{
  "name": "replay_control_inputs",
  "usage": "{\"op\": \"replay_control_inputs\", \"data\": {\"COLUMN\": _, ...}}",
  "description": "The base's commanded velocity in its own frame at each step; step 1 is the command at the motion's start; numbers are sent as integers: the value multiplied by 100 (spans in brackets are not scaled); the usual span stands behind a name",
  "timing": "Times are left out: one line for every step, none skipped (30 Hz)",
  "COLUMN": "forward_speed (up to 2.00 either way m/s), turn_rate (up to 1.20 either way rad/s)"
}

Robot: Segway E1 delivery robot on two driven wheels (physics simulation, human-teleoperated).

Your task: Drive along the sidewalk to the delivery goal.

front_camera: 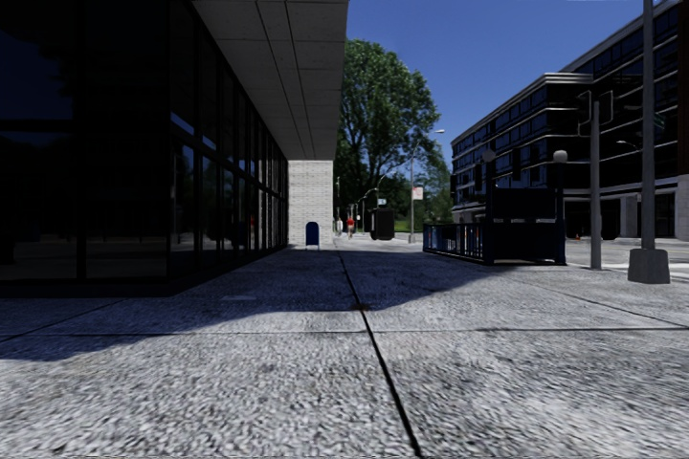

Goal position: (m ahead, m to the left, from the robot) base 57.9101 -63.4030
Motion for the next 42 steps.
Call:
{"op": "replay_control_inputs", "data": {"forward_speed": 149, "turn_rate": -26}}
{"op": "replay_control_inputs", "data": {"forward_speed": 149, "turn_rate": -28}}
{"op": "replay_control_inputs", "data": {"forward_speed": 150, "turn_rate": -30}}
{"op": "replay_control_inputs", "data": {"forward_speed": 150, "turn_rate": -30}}
{"op": "replay_control_inputs", "data": {"forward_speed": 151, "turn_rate": -31}}
{"op": "replay_control_inputs", "data": {"forward_speed": 154, "turn_rate": -33}}
{"op": "replay_control_inputs", "data": {"forward_speed": 156, "turn_rate": -45}}
{"op": "replay_control_inputs", "data": {"forward_speed": 156, "turn_rate": -45}}
{"op": "replay_control_inputs", "data": {"forward_speed": 157, "turn_rate": -55}}
{"op": "replay_control_inputs", "data": {"forward_speed": 157, "turn_rate": -59}}
{"op": "replay_control_inputs", "data": {"forward_speed": 158, "turn_rate": -59}}
{"op": "replay_control_inputs", "data": {"forward_speed": 158, "turn_rate": -59}}
{"op": "replay_control_inputs", "data": {"forward_speed": 159, "turn_rate": -60}}
{"op": "replay_control_inputs", "data": {"forward_speed": 162, "turn_rate": -62}}
{"op": "replay_control_inputs", "data": {"forward_speed": 172, "turn_rate": -65}}
{"op": "replay_control_inputs", "data": {"forward_speed": 172, "turn_rate": -65}}
{"op": "replay_control_inputs", "data": {"forward_speed": 177, "turn_rate": -66}}
{"op": "replay_control_inputs", "data": {"forward_speed": 181, "turn_rate": -66}}
{"op": "replay_control_inputs", "data": {"forward_speed": 182, "turn_rate": -66}}
{"op": "replay_control_inputs", "data": {"forward_speed": 182, "turn_rate": -66}}
{"op": "replay_control_inputs", "data": {"forward_speed": 182, "turn_rate": -66}}
{"op": "replay_control_inputs", "data": {"forward_speed": 182, "turn_rate": -66}}
{"op": "replay_control_inputs", "data": {"forward_speed": 182, "turn_rate": -66}}
{"op": "replay_control_inputs", "data": {"forward_speed": 183, "turn_rate": -66}}
{"op": "replay_control_inputs", "data": {"forward_speed": 186, "turn_rate": -66}}
{"op": "replay_control_inputs", "data": {"forward_speed": 189, "turn_rate": -66}}
{"op": "replay_control_inputs", "data": {"forward_speed": 189, "turn_rate": -66}}
{"op": "replay_control_inputs", "data": {"forward_speed": 192, "turn_rate": -66}}
{"op": "replay_control_inputs", "data": {"forward_speed": 195, "turn_rate": -66}}
{"op": "replay_control_inputs", "data": {"forward_speed": 195, "turn_rate": -66}}
{"op": "replay_control_inputs", "data": {"forward_speed": 195, "turn_rate": -66}}
{"op": "replay_control_inputs", "data": {"forward_speed": 195, "turn_rate": -66}}
{"op": "replay_control_inputs", "data": {"forward_speed": 195, "turn_rate": -66}}
{"op": "replay_control_inputs", "data": {"forward_speed": 195, "turn_rate": -66}}
{"op": "replay_control_inputs", "data": {"forward_speed": 195, "turn_rate": -66}}
{"op": "replay_control_inputs", "data": {"forward_speed": 195, "turn_rate": -66}}
{"op": "replay_control_inputs", "data": {"forward_speed": 195, "turn_rate": -66}}
{"op": "replay_control_inputs", "data": {"forward_speed": 195, "turn_rate": -66}}
{"op": "replay_control_inputs", "data": {"forward_speed": 195, "turn_rate": -66}}
{"op": "replay_control_inputs", "data": {"forward_speed": 195, "turn_rate": -66}}
{"op": "replay_control_inputs", "data": {"forward_speed": 195, "turn_rate": -66}}
{"op": "replay_control_inputs", "data": {"forward_speed": 195, "turn_rate": -66}}
